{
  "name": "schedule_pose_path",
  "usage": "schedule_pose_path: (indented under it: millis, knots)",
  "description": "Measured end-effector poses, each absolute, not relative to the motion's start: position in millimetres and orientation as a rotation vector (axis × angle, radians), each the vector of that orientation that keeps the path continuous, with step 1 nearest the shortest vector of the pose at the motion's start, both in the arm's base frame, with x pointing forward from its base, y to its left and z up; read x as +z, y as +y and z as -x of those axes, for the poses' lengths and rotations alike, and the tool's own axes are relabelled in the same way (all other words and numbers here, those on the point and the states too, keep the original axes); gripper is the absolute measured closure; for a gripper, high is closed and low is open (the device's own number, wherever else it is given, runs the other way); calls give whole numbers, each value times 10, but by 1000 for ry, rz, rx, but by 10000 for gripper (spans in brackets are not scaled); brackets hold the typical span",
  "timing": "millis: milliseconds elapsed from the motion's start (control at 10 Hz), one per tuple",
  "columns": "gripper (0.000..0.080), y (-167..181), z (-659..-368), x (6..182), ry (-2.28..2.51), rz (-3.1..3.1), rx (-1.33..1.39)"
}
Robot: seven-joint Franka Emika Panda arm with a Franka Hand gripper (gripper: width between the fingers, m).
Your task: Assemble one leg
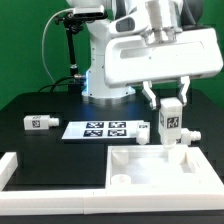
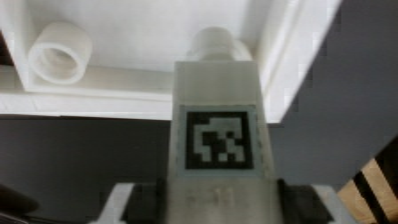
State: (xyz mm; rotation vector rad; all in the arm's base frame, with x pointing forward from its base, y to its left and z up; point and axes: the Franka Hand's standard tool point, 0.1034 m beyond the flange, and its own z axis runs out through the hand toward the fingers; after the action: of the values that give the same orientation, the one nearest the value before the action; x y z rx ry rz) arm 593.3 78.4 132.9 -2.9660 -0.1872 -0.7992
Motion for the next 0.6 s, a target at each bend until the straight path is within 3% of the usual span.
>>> schedule_pose_path:
  millis: [200,600]
  knots:
    - [514,770,-6235,1437,-256,2958,-858]
    - [514,811,-6230,1425,-274,2949,-880]
